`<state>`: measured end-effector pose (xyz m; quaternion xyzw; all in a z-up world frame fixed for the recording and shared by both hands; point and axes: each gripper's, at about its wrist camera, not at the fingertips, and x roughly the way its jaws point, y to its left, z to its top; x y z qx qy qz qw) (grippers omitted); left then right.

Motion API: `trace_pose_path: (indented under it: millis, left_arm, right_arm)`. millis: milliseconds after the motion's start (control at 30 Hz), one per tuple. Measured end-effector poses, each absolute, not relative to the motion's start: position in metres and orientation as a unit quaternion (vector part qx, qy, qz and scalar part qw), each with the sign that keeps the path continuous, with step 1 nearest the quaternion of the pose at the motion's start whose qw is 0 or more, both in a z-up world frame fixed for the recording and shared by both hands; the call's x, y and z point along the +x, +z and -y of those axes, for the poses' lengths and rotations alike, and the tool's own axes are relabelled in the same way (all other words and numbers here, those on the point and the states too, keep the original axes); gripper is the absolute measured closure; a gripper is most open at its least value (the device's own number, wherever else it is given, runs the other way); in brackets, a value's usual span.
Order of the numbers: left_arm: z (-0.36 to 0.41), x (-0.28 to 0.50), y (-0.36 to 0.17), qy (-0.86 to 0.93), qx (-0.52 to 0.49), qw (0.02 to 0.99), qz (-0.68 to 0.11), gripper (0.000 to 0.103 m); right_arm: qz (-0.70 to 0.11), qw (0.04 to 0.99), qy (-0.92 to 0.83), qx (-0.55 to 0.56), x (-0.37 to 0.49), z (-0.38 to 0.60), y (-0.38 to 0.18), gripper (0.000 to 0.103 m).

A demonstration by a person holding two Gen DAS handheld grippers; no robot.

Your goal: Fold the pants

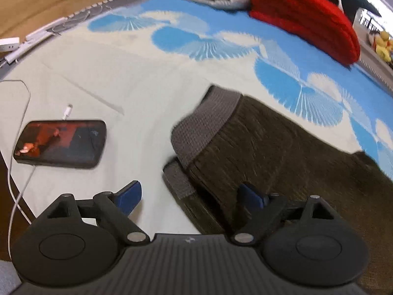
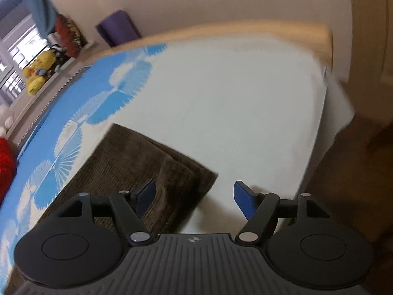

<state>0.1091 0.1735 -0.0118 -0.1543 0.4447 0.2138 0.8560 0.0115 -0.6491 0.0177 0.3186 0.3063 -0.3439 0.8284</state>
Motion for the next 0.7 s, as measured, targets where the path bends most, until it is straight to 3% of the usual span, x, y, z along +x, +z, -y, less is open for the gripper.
trace_pose_path:
  millis: [200,267,367,533,567,700]
  left_arm:
    - [-0.18,0.107,-0.001,0.196,-0.201,0.863,-0.42,0.012]
    - [-0.178,0.109,-0.001,0.197,-0.207,0.861,-0.421,0.013]
    - [-0.174,0.106,-0.003,0.191,-0.211,0.859,-0.426,0.013]
    - [-0.172,0.107,-0.009,0.182,-0.2,0.86,-0.432,0.02]
    - [-0.172,0.107,-0.011,0.179,-0.198,0.86,-0.434,0.026]
    - [-0.177,0.109,-0.017,0.173,-0.197,0.856,-0.445,0.071]
  right_arm:
    - [-0.309,0.882,-0.128,0.332,0.029,0.572,0.077,0.036]
    - [-0.341,0.875,-0.04,0.342,0.046,0.525,0.08,0.049]
    - [-0.408,0.832,0.057,0.37,0.07,0.447,0.058,0.06]
    - [-0.511,0.763,0.077,0.388,0.09,0.349,-0.008,0.065]
    - [-0.515,0.756,0.07,0.397,0.09,0.341,-0.016,0.065]
    - [-0.503,0.754,0.049,0.419,0.089,0.329,-0.032,0.069]
